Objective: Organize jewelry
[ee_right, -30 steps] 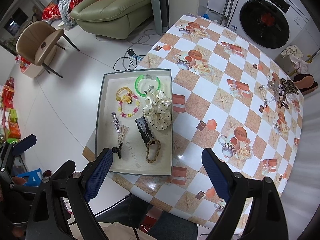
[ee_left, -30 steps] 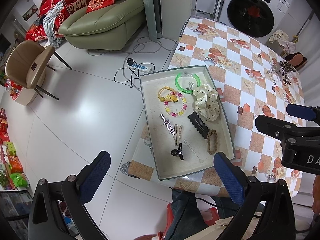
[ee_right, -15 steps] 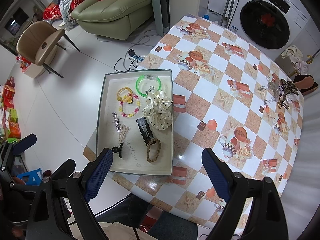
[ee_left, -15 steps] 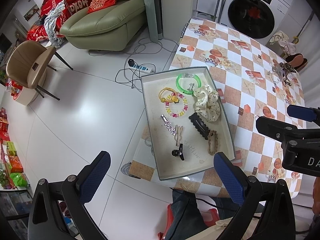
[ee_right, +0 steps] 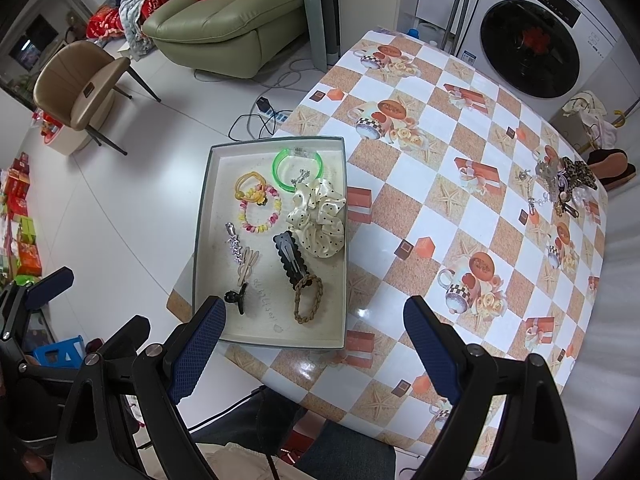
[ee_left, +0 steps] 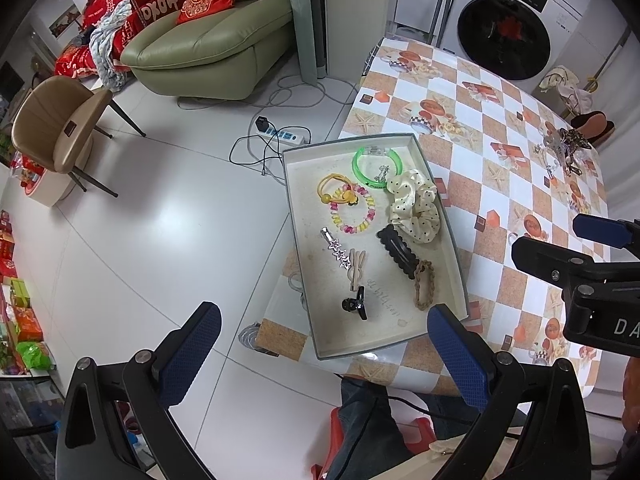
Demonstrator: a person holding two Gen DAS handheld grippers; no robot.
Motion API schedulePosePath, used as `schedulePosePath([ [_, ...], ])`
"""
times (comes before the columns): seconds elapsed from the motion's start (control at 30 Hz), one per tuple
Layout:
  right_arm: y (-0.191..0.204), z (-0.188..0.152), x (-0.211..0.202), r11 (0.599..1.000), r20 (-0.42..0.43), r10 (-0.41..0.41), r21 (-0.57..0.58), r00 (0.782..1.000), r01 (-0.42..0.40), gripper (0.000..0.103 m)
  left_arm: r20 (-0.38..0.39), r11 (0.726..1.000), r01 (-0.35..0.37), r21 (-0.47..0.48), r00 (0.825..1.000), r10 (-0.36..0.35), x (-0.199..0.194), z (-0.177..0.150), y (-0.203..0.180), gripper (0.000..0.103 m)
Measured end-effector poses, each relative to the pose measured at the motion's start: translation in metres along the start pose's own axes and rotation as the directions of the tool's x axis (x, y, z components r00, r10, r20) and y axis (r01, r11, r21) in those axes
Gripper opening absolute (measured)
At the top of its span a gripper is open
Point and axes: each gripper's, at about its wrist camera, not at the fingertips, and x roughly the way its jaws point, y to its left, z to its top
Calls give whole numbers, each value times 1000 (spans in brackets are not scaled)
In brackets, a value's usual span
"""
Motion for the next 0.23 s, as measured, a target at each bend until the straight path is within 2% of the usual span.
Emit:
schedulePosePath([
  [0.23, 1, 0, -1, 1000, 0, 0, 0, 1000, 0, 92, -2, 1000, 1, 3, 1000, -1, -1, 2, -2, 103],
])
